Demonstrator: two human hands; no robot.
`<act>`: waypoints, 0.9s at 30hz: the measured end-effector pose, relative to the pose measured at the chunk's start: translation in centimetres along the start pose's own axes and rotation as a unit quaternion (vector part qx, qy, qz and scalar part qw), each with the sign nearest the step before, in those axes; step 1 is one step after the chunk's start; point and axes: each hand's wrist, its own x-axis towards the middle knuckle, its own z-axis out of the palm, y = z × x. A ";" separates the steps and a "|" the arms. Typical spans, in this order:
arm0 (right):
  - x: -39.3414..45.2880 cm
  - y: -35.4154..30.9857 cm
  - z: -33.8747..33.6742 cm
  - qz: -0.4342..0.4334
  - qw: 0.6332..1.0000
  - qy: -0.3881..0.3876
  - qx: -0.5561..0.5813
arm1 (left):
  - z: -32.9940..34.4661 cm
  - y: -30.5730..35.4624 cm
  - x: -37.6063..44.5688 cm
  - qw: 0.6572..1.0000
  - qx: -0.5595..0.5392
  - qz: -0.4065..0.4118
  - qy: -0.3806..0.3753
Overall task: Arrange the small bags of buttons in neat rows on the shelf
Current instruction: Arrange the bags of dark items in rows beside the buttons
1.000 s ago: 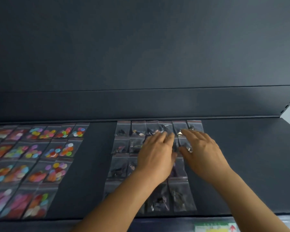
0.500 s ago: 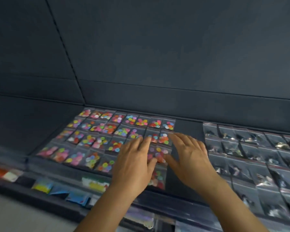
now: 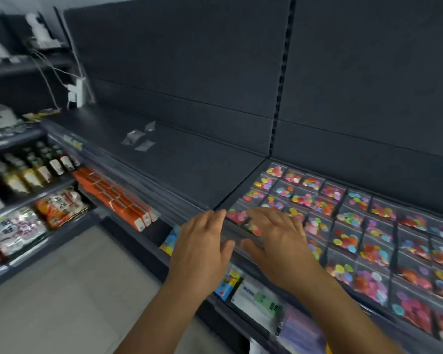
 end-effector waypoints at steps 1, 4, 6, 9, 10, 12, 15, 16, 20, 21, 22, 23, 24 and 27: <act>1.2 -1.0 0.5 -0.014 1.000 -0.002 -0.002 | -0.3 -1.4 0.3 1.000 0.003 -0.011 0.007; 4.7 -3.6 2.1 -0.048 0.999 -0.014 -0.001 | -1.1 -5.2 1.3 0.999 0.009 -0.038 0.023; 7.2 -5.2 3.2 -0.064 0.998 -0.023 -0.003 | -1.5 -7.6 2.1 0.998 0.010 -0.057 0.029; 11.3 -7.2 5.1 -0.081 0.996 -0.031 0.002 | -1.9 -11.4 4.1 0.996 0.022 -0.075 0.036; 12.8 -7.8 5.7 -0.085 0.996 -0.034 0.004 | -2.0 -12.7 4.9 0.996 0.029 -0.079 0.035; 16.0 -8.9 6.8 -0.092 0.995 -0.041 0.009 | -2.0 -15.4 6.8 0.995 0.041 -0.085 0.030; 21.2 -10.0 8.2 -0.092 0.994 -0.050 0.017 | -2.0 -19.3 10.5 0.994 0.044 -0.094 0.022; 23.0 -10.3 8.6 -0.092 0.994 -0.051 0.018 | -2.0 -20.6 11.9 0.994 0.047 -0.093 0.020; 30.0 -11.3 9.6 -0.086 0.995 -0.053 0.026 | -2.2 -25.1 17.8 0.994 0.035 -0.102 0.020; 31.7 -11.6 9.8 -0.086 0.994 -0.054 0.028 | -2.2 -26.2 19.1 0.994 0.033 -0.105 0.021; 33.3 -12.0 10.2 -0.088 0.994 -0.055 0.029 | -2.3 -27.3 20.3 0.993 0.032 -0.108 0.023; 34.8 -12.4 10.6 -0.092 0.994 -0.057 0.030 | -2.4 -28.5 21.4 0.993 0.031 -0.112 0.023; 36.2 -12.8 11.0 -0.099 0.993 -0.058 0.033 | -2.4 -29.6 22.5 0.993 0.029 -0.115 0.023; 39.7 -14.1 12.6 -0.121 0.989 -0.068 0.047 | -2.5 -32.8 25.3 0.993 0.029 -0.115 0.012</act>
